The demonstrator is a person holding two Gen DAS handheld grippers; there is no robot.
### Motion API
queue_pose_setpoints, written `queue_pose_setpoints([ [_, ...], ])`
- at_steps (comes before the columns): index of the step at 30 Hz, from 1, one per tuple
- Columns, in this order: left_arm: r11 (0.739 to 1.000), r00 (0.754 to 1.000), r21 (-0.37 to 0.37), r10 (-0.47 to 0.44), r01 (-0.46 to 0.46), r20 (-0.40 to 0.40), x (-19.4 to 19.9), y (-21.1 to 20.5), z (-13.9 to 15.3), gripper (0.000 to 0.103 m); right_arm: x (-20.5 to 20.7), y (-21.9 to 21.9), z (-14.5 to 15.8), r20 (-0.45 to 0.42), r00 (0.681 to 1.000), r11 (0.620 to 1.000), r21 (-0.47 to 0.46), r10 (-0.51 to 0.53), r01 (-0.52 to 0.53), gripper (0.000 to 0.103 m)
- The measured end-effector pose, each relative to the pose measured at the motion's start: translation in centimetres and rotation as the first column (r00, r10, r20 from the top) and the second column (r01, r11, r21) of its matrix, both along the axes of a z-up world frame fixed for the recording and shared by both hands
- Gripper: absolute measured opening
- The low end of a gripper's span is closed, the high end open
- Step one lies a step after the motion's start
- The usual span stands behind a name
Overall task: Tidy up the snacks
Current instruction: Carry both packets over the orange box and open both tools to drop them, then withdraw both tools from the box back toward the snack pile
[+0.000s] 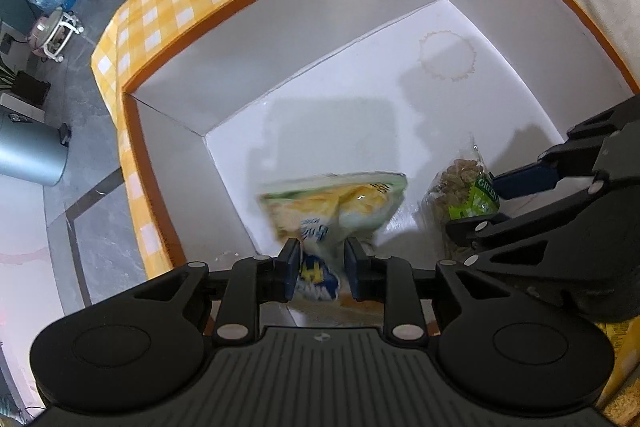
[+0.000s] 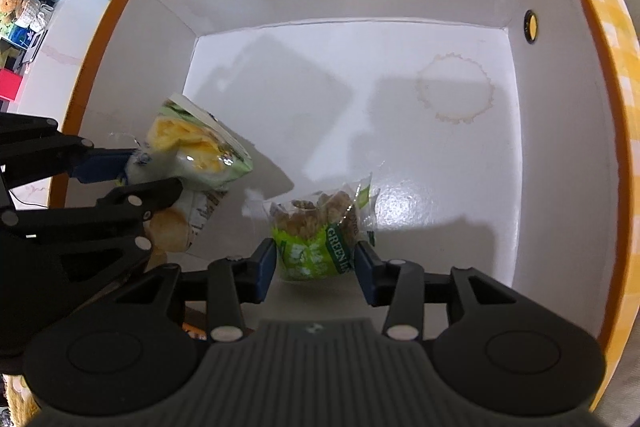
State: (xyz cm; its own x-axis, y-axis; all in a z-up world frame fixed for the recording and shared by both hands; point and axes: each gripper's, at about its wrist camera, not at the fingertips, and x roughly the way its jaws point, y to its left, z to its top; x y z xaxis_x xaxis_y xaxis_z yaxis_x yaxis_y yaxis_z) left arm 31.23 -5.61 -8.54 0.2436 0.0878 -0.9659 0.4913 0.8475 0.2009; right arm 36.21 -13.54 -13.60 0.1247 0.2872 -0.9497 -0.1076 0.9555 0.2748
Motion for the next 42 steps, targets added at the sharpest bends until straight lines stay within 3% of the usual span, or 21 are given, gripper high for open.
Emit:
queue_pose_setpoints([
  [3,1.0,1.0,0.003,-0.014,0.014,0.025,-0.7,0.2,0.7,0.04,-0.2,0.0,0.9,0.023,1.0,1.0,-0.01,-0.002,0.002,0.049],
  [7,1.0,0.996,0.003,-0.02,0.02,0.082,-1.9,0.8,2.2,0.058,-1.0,0.1,2.5,0.081,0.997,0.998,-0.055,0.008,-0.003,0.062],
  [13,0.998,0.973,-0.064,0.022,-0.007,0.228,-4.3,2.3,6.4,0.066,-3.1,0.3,6.3,0.21,0.977,0.99,-0.138,0.026,0.004,0.068],
  [18,0.985,0.932,-0.166,0.103,-0.047,0.347,-7.5,3.6,10.0,0.072,-6.7,-0.1,10.2,0.363,0.932,0.99,-0.132,0.009,0.042,0.069],
  [23,0.965,0.897,-0.256,0.156,-0.05,0.413,-11.2,4.2,11.6,0.073,-11.4,0.3,13.1,0.484,0.875,0.994,-0.103,0.016,0.039,0.069],
  [27,0.946,0.879,-0.318,0.205,-0.065,0.43,-14.5,4.8,11.8,0.073,-15.1,0.5,14.2,0.54,0.841,0.994,-0.107,0.032,0.031,0.069],
  [33,0.921,0.863,-0.379,0.259,-0.085,0.434,-18.8,5.6,11.6,0.073,-20.6,-0.3,13.9,0.571,0.821,0.997,-0.056,-0.009,0.05,0.071],
  [42,0.884,0.893,-0.446,0.308,-0.141,0.329,-22.9,6.3,8.7,0.074,-26.9,-1.2,10.4,0.509,0.861,0.99,-0.109,-0.025,0.093,0.071],
])
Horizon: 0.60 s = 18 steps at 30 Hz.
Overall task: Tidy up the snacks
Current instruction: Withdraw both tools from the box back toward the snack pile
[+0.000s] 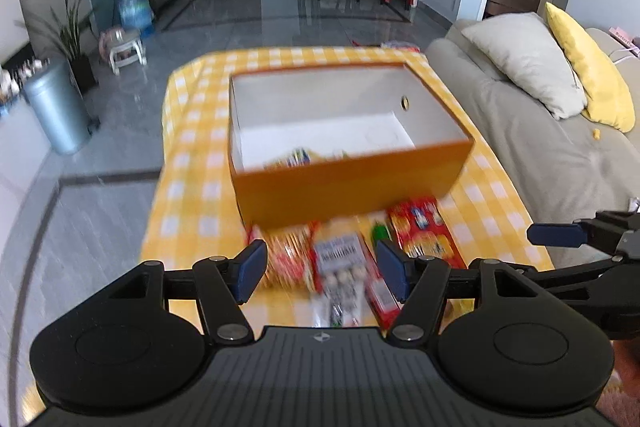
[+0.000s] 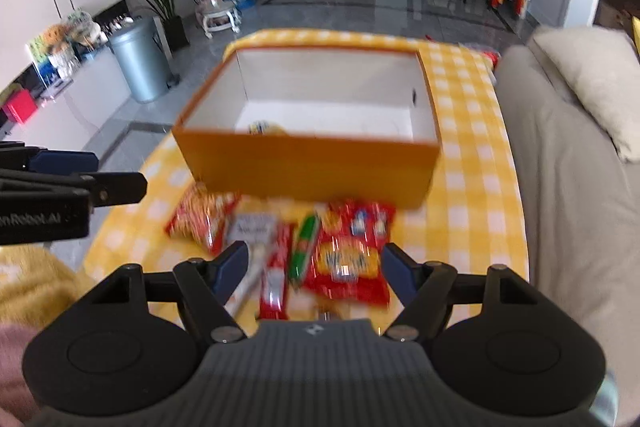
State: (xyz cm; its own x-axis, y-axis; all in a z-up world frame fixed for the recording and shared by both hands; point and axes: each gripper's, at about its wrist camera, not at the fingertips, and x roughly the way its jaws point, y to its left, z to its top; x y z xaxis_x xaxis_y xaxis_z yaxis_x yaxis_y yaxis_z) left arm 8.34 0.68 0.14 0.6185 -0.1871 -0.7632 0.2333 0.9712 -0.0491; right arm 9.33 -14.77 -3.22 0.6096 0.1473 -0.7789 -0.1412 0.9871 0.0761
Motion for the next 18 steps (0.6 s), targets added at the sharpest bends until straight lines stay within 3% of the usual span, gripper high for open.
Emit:
queue_pose_setpoints([
  [8,0.999,0.998,0.01,0.031,-0.03,-0.058,-1.5,0.4,-2.6,0.074,-3.0,-1.1,-3.1,-0.05,0.997,0.998,0.01,-0.064,0.064,0.072],
  [18,0.993,0.992,-0.034,0.111,-0.113,-0.052,0.3,1.7,-4.2,0.077,-1.4,-1.7,-5.3,-0.032,0.993,0.992,0.044,-0.116,0.117,0.08],
])
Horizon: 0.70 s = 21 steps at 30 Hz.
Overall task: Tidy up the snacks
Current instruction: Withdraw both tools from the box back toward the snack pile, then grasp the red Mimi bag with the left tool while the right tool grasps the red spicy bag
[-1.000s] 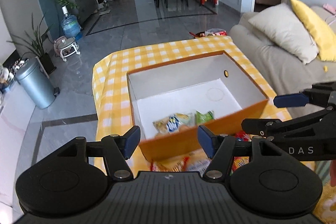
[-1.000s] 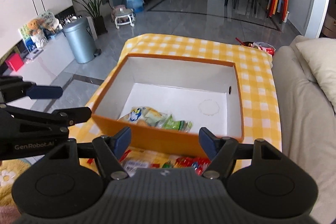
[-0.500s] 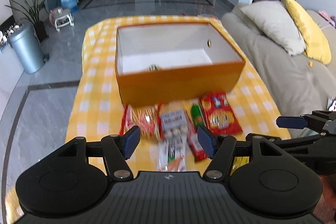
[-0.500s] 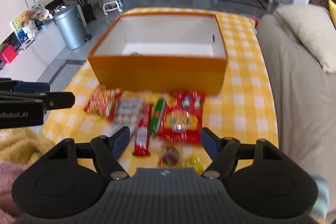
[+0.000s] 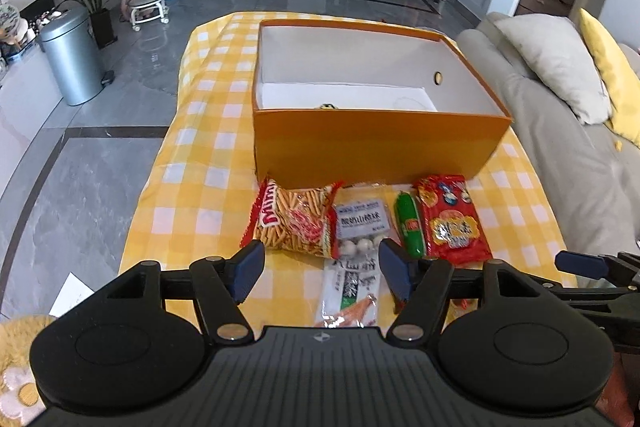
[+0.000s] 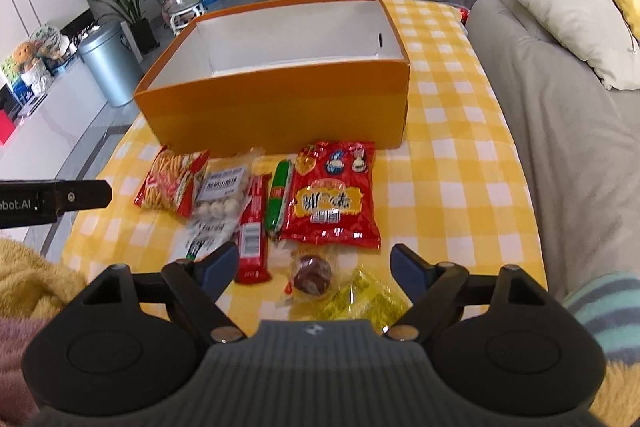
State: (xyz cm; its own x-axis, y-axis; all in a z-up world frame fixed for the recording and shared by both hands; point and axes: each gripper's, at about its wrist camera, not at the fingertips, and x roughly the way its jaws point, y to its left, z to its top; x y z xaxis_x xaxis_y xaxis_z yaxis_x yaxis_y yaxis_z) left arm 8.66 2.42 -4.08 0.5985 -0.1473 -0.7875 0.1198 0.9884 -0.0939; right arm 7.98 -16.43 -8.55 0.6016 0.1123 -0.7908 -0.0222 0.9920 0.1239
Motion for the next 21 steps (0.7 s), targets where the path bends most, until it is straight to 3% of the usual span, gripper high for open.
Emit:
queue_pose_setpoints([
  [11,0.998,1.0,0.069,0.013,-0.012,-0.016,3.3,-0.7,-2.6,0.078,4.5,0.1,-3.4,-0.027,0.997,0.996,-0.053,-0.068,0.067,0.08],
  [21,0.996,0.999,0.093,-0.006,0.01,-0.039,6.8,-0.6,-4.6,0.082,9.3,0.6,-5.6,-0.106,0.991,0.997,-0.026,-0.081,0.078,0.08],
])
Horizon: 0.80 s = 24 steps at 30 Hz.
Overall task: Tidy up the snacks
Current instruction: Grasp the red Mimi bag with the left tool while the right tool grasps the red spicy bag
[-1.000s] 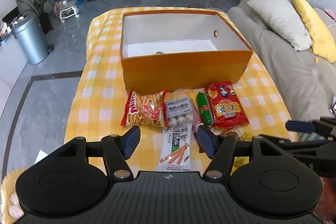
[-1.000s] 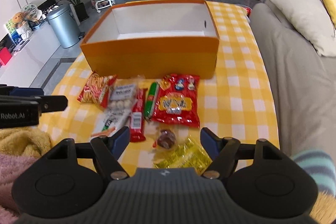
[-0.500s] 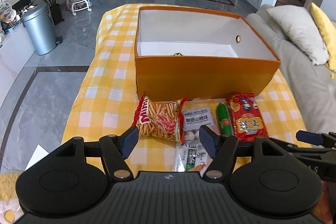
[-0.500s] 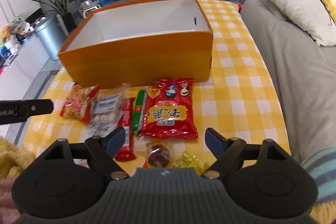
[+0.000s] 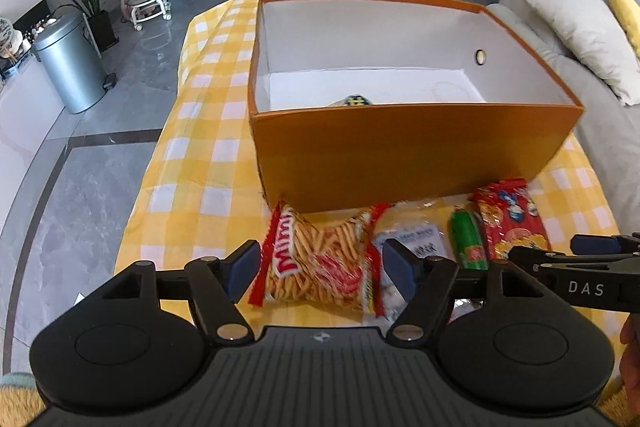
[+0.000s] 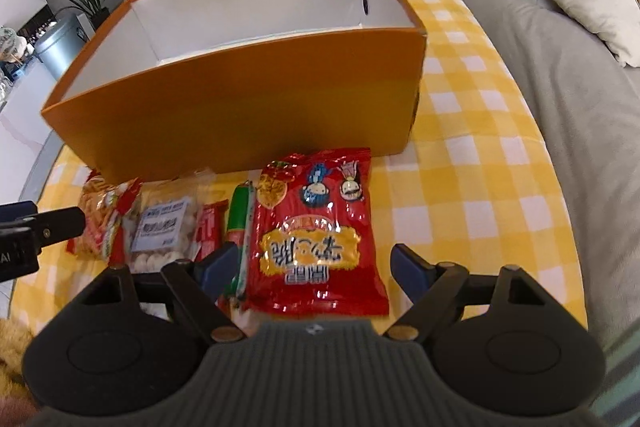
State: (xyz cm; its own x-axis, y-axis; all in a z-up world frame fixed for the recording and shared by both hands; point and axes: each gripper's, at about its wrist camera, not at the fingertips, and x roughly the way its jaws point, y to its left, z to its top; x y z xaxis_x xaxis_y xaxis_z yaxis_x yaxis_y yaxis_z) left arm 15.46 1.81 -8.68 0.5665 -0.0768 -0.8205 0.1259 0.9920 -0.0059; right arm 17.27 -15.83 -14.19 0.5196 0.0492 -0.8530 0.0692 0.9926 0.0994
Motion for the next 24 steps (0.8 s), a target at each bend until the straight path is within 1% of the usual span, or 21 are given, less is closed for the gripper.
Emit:
queue_pose_setpoints([
  [8,1.0,0.999,0.019,-0.005,0.006,-0.042,1.7,0.1,-1.4,0.082,2.5,0.2,-1.9,-0.071,0.998,1.0,-0.023,-0.001,-0.001,0.08],
  [13,1.0,0.997,0.001,0.007,-0.007,-0.076,2.3,0.2,-2.2,0.082,2.9,0.2,-2.6,-0.08,0.997,1.0,-0.002,0.007,-0.008,0.08],
  [20,1.0,0.995,-0.009,-0.002,0.001,-0.104,2.8,-0.4,-2.8,0.081,3.5,0.8,-3.5,-0.104,0.994,1.0,-0.025,0.016,-0.019,0.077],
  [24,1.0,0.994,-0.013,-0.005,0.003,-0.112,3.0,-0.6,-2.9,0.081,3.6,1.2,-3.7,-0.102,0.994,0.999,-0.034,0.027,-0.03,0.075],
])
